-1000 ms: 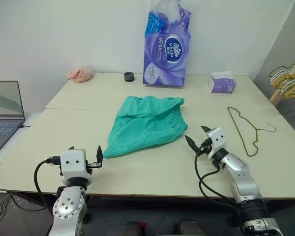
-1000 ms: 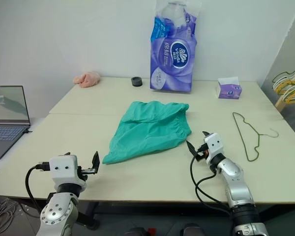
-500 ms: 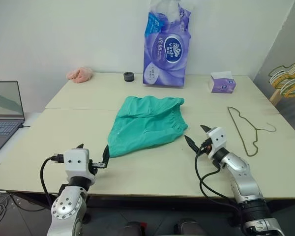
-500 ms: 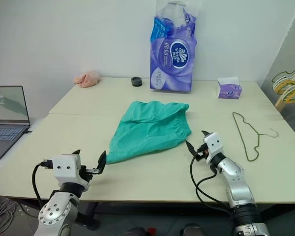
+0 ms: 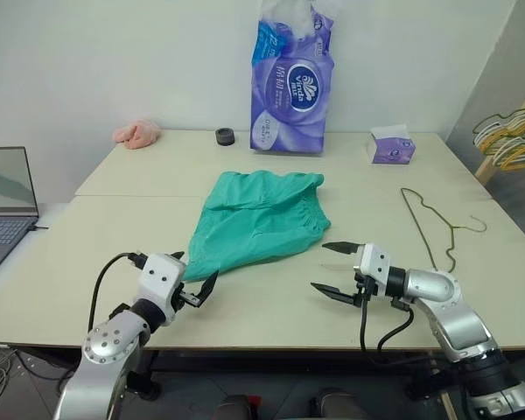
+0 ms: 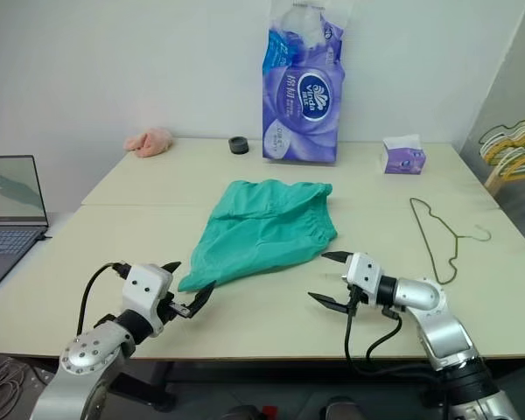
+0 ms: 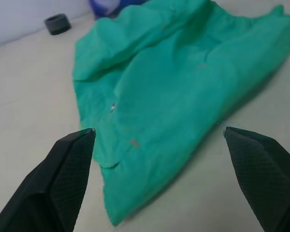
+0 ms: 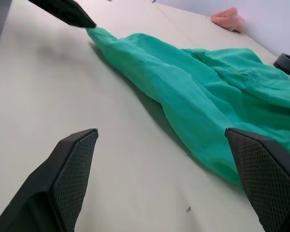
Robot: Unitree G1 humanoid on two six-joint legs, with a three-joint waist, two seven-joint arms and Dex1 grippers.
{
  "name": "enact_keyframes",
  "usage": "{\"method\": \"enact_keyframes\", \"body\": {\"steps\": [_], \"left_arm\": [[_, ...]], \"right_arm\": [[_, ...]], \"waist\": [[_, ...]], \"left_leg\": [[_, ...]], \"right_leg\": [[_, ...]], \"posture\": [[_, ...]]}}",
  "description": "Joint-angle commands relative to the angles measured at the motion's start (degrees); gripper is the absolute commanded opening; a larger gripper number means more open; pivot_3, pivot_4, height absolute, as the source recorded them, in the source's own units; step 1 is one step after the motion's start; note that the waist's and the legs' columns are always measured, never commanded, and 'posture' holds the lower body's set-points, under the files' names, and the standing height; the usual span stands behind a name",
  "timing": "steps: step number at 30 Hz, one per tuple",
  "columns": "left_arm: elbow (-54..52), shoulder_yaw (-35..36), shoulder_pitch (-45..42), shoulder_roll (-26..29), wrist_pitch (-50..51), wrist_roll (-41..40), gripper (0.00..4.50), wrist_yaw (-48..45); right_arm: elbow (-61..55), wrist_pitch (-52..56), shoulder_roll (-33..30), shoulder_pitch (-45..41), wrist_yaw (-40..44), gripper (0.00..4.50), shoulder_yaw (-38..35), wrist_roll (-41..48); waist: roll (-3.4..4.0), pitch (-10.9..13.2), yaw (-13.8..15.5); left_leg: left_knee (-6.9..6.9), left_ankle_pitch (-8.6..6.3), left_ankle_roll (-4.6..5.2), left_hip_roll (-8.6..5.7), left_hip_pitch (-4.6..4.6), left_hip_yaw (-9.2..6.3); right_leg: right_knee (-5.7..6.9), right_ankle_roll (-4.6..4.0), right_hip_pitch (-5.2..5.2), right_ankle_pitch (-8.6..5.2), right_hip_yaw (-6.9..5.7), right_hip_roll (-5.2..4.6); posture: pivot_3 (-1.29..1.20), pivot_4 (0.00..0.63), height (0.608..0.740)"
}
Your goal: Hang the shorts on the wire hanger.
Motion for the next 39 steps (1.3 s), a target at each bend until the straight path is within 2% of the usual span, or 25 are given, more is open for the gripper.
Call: {"method": "enact_keyframes", "body": {"steps": [1,14,20,25,35,39], "left_arm": [[2.6,-1.9,-3.9,2.7,-1.1,2.8,4.48,-1.5],[16.8,-9.6,-14.4,4.6,-1.4,7.3,4.48,-6.3],[20.4,-10.5,-17.4,4.4,-3.6,9.4,4.48,-5.2],[21.7,-10.7,-18.4,4.6,-6.2,11.2,3.31,-4.5],[21.8,-10.0,-18.4,4.8,-8.7,11.9,0.09,-5.0],[20.0,-8.6,-18.3,4.8,-9.9,10.8,0.04,-5.2]], "right_arm": [[-4.8,2.0,-0.3,-1.4,2.0,4.5,0.5,2.5],[-10.9,6.3,-0.9,-1.6,2.8,4.5,1.7,3.2],[-10.8,5.8,-0.9,-1.8,2.4,4.5,1.6,2.6],[-10.1,5.4,-0.8,-2.0,1.9,4.5,1.4,2.3],[-4.7,0.4,-1.3,-5.6,2.6,4.5,2.1,-1.7],[-2.6,-1.7,-1.3,-6.4,3.0,4.5,2.2,-2.4]], "waist": [[0.0,0.0,0.0],[0.01,0.1,-0.1],[0.01,0.1,-0.2],[0.01,0.1,-0.2],[0.01,0.1,-0.3],[0.0,0.1,-0.3]], "left_leg": [[-0.01,0.0,0.0,0.01,-0.01,-0.02],[-0.08,-0.03,-0.03,0.0,-0.13,-0.01],[-0.07,-0.03,-0.03,0.0,-0.12,-0.01],[-0.08,-0.03,-0.03,0.0,-0.13,-0.02],[-0.08,-0.03,-0.03,0.0,-0.13,0.0],[-0.08,-0.03,-0.03,0.0,-0.14,-0.01]], "right_leg": [[0.0,-0.01,-0.01,0.0,-0.01,0.0],[-0.01,-0.12,-0.41,0.07,-0.01,-0.1],[0.0,-0.1,-0.4,0.06,-0.01,-0.1],[0.0,-0.12,-0.4,0.08,-0.01,-0.11],[0.01,-0.14,-0.41,0.09,-0.01,-0.12],[0.01,-0.19,-0.41,0.12,-0.01,-0.12]], "posture": [[-0.09,0.01,0.74],[-0.12,0.019,0.74],[-0.12,0.021,0.74],[-0.13,0.022,0.74],[-0.12,0.018,0.74],[-0.12,0.018,0.74]]}}
